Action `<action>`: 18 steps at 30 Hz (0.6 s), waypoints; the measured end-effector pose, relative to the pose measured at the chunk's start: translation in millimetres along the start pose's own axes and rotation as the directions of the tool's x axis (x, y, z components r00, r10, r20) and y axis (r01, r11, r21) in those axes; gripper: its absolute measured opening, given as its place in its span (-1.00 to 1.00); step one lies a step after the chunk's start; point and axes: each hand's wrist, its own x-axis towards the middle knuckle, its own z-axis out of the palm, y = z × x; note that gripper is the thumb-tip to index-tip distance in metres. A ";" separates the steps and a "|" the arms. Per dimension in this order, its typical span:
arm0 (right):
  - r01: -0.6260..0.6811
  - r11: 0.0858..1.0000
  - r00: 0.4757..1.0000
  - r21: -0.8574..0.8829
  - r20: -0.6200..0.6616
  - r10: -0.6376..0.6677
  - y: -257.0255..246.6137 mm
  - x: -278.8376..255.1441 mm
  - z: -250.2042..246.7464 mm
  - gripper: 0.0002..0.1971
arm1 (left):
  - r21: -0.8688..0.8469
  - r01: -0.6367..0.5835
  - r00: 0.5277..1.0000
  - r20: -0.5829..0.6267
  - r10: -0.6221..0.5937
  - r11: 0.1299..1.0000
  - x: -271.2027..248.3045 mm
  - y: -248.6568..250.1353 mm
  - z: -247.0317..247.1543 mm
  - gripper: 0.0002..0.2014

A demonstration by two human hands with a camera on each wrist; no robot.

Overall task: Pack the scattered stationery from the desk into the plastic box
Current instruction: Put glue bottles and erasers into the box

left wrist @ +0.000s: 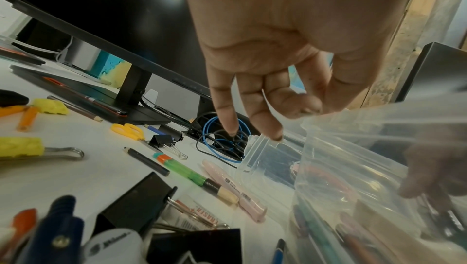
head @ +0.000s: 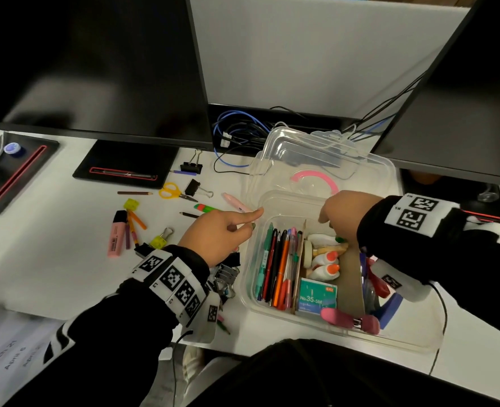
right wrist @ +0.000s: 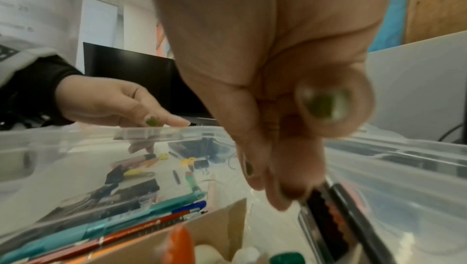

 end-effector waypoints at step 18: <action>-0.035 0.995 0.999 0.089 0.033 0.032 3.7 4.0 25.5 -0.63 | 0.113 -0.025 0.997 0.072 0.017 0.993 0.5 9.3 -10.4 -0.68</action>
